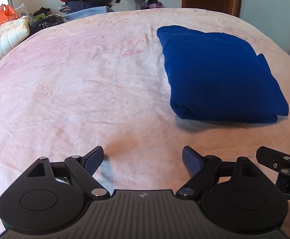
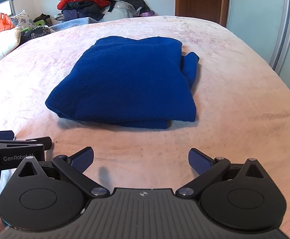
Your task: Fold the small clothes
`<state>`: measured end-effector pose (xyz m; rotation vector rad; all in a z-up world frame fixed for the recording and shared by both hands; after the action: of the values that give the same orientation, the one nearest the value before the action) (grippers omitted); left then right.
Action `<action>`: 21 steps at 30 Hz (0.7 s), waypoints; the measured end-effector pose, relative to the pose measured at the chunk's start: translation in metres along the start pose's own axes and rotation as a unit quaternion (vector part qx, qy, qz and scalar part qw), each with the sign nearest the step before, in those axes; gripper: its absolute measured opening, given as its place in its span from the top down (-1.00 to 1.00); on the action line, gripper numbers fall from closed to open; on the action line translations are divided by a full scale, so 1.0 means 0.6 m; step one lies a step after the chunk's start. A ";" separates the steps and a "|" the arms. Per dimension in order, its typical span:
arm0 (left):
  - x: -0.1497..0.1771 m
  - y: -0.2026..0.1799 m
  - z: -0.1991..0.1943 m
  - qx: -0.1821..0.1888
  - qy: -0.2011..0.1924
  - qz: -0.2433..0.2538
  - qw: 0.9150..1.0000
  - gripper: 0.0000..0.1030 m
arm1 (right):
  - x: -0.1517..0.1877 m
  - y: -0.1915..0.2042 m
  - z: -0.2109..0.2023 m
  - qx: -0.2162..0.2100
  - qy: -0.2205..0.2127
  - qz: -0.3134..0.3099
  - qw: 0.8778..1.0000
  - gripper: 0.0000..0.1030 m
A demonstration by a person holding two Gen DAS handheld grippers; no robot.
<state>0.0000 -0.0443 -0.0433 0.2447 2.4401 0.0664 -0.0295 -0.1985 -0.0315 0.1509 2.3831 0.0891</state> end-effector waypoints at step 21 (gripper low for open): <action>0.000 0.000 0.001 0.000 0.001 0.000 1.000 -0.68 | 0.004 0.004 0.005 -0.002 0.006 -0.001 1.000 -0.98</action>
<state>0.0002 -0.0442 -0.0441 0.2441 2.4417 0.0655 -0.0288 -0.1961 -0.0350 0.1463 2.3948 0.0931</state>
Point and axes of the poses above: each gripper's, at about its wrist camera, not at the fingertips, and z roughly the way its jaws point, y to its left, x to its underside, the point moved 3 cm from there along z, roughly the way its jaws point, and after that the axes turned 6 degrees about -x, right-handed, at the moved point
